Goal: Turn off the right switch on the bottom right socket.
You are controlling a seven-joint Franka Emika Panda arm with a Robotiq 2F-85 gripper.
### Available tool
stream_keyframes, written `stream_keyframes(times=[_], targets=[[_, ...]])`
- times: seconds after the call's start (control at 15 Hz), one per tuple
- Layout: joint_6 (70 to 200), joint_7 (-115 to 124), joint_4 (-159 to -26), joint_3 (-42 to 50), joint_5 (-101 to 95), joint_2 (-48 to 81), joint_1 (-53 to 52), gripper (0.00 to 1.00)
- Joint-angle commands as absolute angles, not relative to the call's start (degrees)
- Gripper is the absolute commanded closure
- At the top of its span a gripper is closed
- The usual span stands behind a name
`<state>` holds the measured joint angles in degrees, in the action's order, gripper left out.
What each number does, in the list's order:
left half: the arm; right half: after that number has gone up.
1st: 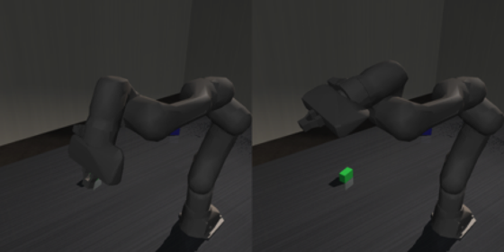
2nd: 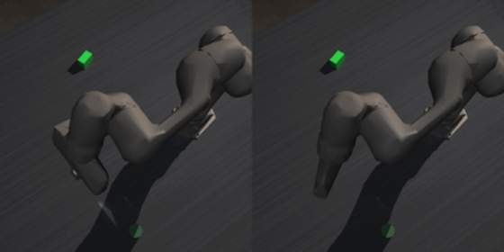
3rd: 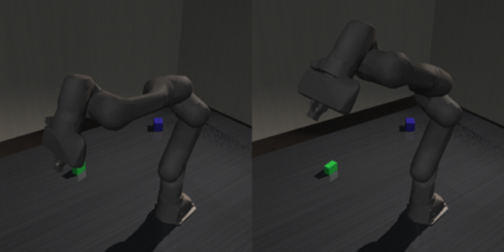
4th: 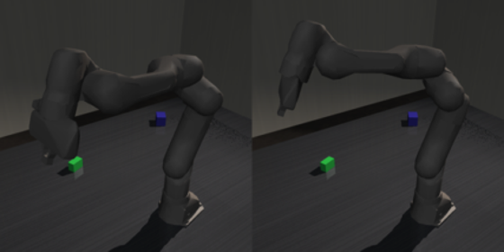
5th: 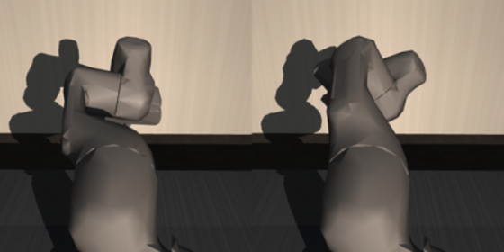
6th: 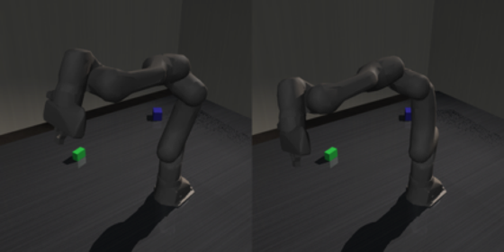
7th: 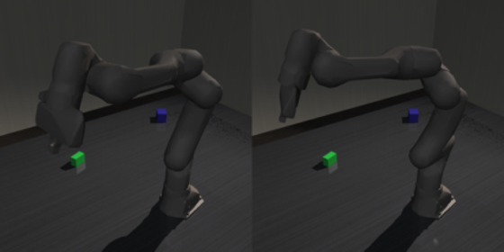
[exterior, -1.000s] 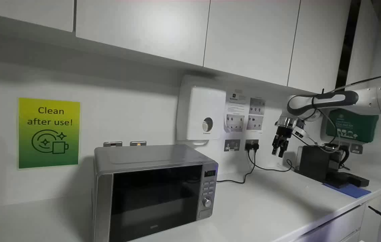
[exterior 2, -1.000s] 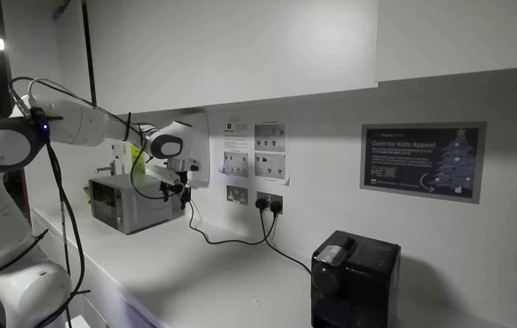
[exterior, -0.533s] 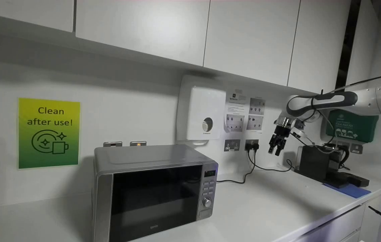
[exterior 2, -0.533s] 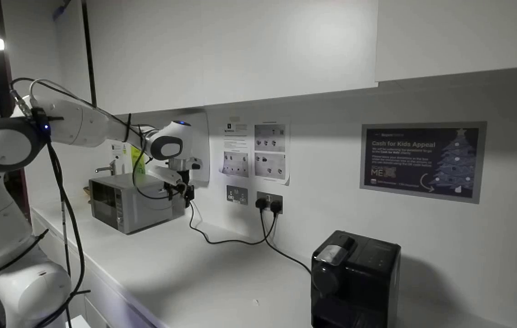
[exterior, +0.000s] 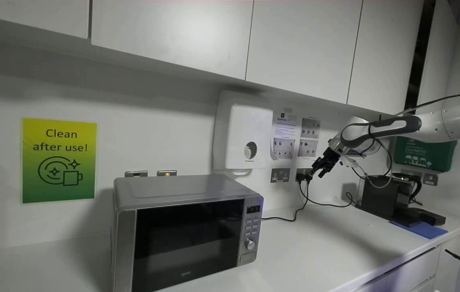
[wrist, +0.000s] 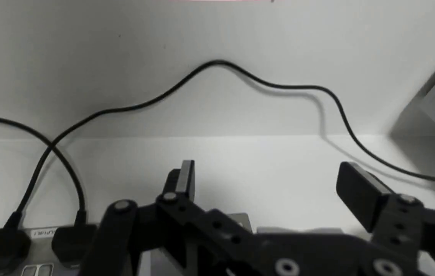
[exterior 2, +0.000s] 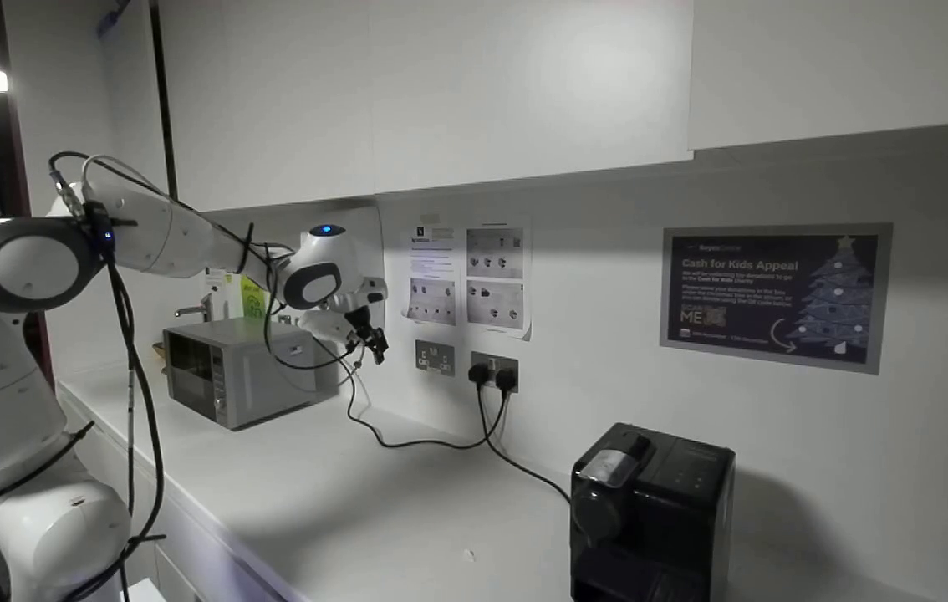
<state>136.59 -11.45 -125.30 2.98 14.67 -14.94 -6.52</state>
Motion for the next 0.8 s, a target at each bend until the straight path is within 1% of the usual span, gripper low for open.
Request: stream_keyframes(times=[0.0,0.07,0.13,0.27,0.33,0.47,0.53,0.67,0.73], targets=[[143.72,-13.38,-123.02,3.46,16.22,-12.21,-5.67,0.26],[145.07,-13.21,-122.44,3.66,16.09,-11.52,-5.44,0.32],[146.15,-13.09,-121.86,3.81,16.03,-10.87,-5.18,0.4],[147.62,-12.85,-120.61,4.24,15.75,-9.56,-4.61,0.54],[148.22,-12.7,-119.96,4.44,15.41,-9.04,-4.28,0.63],[149.08,-13.01,-118.88,4.75,15.04,-7.96,-3.58,0.77],[149.3,-13.03,-118.31,4.83,14.97,-7.39,-3.19,0.85],[149.86,-12.57,-116.89,5.0,14.63,-6.08,-2.41,0.99],[150.37,-12.51,-116.2,5.01,14.34,-5.43,-1.98,1.0]])
